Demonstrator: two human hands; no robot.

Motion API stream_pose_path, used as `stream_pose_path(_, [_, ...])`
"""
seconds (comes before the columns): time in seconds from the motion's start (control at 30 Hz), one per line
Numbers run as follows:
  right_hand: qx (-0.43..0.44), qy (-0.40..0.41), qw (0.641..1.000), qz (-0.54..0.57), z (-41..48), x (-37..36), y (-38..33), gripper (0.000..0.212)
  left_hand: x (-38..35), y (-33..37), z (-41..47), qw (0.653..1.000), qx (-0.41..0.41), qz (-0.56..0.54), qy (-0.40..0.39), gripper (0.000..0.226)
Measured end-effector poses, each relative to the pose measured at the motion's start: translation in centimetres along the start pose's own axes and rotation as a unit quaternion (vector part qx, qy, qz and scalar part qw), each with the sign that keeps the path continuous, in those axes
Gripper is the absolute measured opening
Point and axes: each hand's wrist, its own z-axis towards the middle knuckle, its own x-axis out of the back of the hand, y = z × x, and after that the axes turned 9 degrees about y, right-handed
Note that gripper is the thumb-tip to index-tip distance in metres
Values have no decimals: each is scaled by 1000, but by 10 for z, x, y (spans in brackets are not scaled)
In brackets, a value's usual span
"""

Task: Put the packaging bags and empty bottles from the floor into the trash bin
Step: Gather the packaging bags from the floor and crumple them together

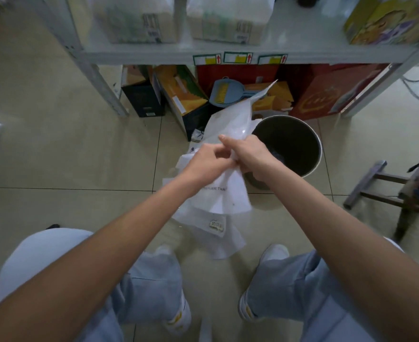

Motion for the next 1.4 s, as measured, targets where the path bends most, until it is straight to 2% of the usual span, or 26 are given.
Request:
stream_pose_path(0.07, [-1,45,999,-17,2,6,0,28,7,7,3,998,51,-31,-34,30])
stream_pose_path(0.13, [20,85,994,-65,2,10,-1,19,18,14,7,992,90,-40,-79,38])
stream_pose_path(0.23, [64,109,982,-140,2,10,0,5,46,8,15,974,142,-74,-163,52])
stream_pose_path(0.27, [71,108,979,-161,3,8,2,4,57,3,19,970,157,-84,-167,53])
stream_pose_path(0.33, [88,106,971,-195,7,2,7,11,73,-13,27,967,194,-107,-128,48])
stream_pose_path(0.4, [99,92,961,-241,12,-5,10,17,78,-42,43,966,238,-99,-13,36])
stream_pose_path(0.47, [107,65,951,-283,15,-11,13,17,73,-83,57,955,272,-33,113,23])
stream_pose_path(0.53, [115,37,941,-316,16,-18,15,22,64,-134,61,937,302,43,173,14])
stream_pose_path(0.6, [122,12,930,-346,20,-25,19,14,53,-184,52,919,359,63,151,15])
stream_pose_path(0.67, [128,-10,922,-366,23,-30,24,3,43,-226,41,902,408,77,113,29])
stream_pose_path(0.7, [129,-23,918,-373,25,-31,26,4,39,-246,38,897,423,81,99,32])
stream_pose_path(0.8, [132,-50,910,-390,30,-28,29,7,31,-271,34,883,463,50,54,20])
stream_pose_path(0.9, [136,-52,905,-400,32,-28,28,6,28,-294,40,871,486,17,73,32])
stream_pose_path(0.97, [130,-55,904,-403,34,-29,27,12,24,-289,48,878,462,4,125,29])
stream_pose_path(1.07, [119,-60,909,-394,34,-29,20,18,22,-245,61,910,363,43,194,17])
stream_pose_path(1.17, [118,-40,916,-382,34,-24,12,10,30,-189,73,937,260,80,219,11])
stream_pose_path(1.2, [120,-29,919,-374,34,-23,10,7,33,-167,75,942,238,88,221,10])
stream_pose_path(1.4, [145,-10,929,-341,25,-20,6,29,52,-51,59,979,99,37,174,16])
